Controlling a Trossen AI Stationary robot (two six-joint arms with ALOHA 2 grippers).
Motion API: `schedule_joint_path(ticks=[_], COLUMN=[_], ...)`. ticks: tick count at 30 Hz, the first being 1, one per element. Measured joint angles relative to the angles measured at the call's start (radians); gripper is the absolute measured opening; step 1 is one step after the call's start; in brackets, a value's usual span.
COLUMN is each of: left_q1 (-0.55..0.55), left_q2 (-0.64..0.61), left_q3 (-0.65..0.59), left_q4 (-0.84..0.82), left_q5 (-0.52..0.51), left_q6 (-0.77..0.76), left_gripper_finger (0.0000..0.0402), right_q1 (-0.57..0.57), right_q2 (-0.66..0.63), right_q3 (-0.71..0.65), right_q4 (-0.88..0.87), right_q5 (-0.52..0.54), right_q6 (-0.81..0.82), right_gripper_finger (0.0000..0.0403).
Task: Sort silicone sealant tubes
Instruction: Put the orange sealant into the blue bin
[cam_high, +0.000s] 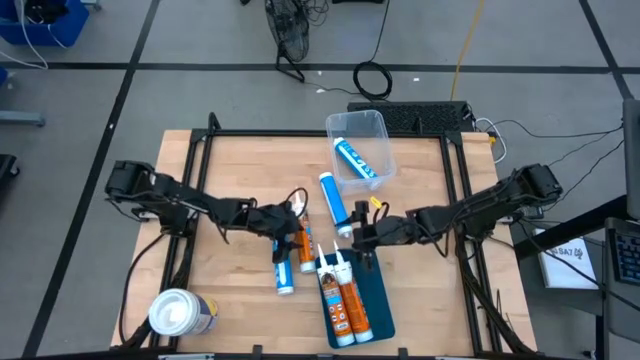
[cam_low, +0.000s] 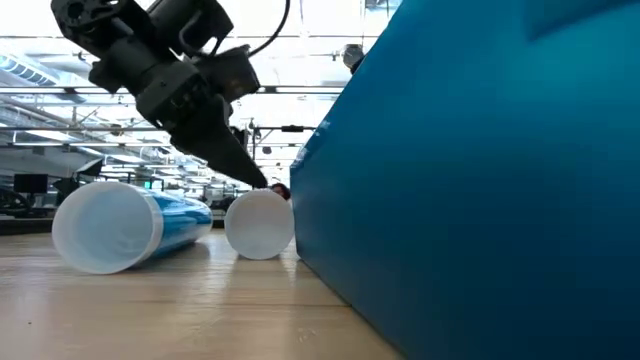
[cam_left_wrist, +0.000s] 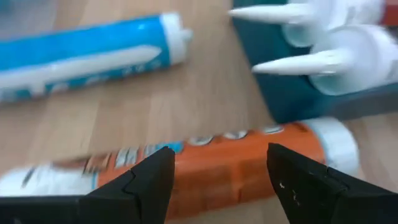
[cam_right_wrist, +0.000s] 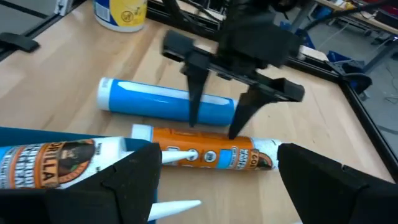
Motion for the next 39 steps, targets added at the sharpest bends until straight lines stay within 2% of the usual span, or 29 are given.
schedule_joint_path(ticks=[5, 7, 11, 13, 16, 19, 24, 33, 39], left_q1=[-0.067, -0.104, -0.192, -0.236, -0.282, -0.328, -0.355, -0.360, -0.347], left_q2=[0.000, 0.000, 0.000, 0.001, 0.015, 0.076, 0.192, 0.341, 0.351], left_q3=[0.000, 0.000, 0.001, 0.025, 0.105, 0.215, 0.382, 0.483, 0.481], left_q4=[0.031, 0.026, 0.029, 0.005, -0.054, -0.214, -0.403, -0.397, -0.420], left_q5=[-0.017, -0.094, -0.315, -0.375, -0.395, -0.441, -0.415, -0.411, -0.486], left_q6=[0.094, 0.110, 0.217, 0.247, 0.223, 0.238, 0.213, 0.111, 0.016], left_gripper_finger=[0.0255, 0.0255, 0.0255, 0.0255, 0.0255, 0.0255, 0.0255, 0.0255, 0.0255], right_q1=[-0.014, -0.015, -0.015, -0.015, -0.015, -0.015, -0.015, 0.003, 0.014], right_q2=[0.000, 0.000, 0.000, 0.000, 0.000, 0.000, 0.001, 0.001, 0.001], right_q3=[0.000, 0.000, 0.000, 0.000, 0.000, 0.000, 0.000, 0.000, 0.000], right_q4=[0.000, 0.000, 0.000, 0.000, 0.000, 0.000, 0.007, 0.012, 0.023], right_q5=[-0.002, -0.002, -0.003, -0.002, -0.002, -0.002, -0.003, -0.003, -0.003], right_q6=[-0.003, -0.003, -0.024, -0.026, -0.026, -0.019, -0.001, 0.020, 0.059], right_gripper_finger=[0.0297, 0.0297, 0.0297, 0.0297, 0.0297, 0.0297, 0.0297, 0.0297, 0.0297])
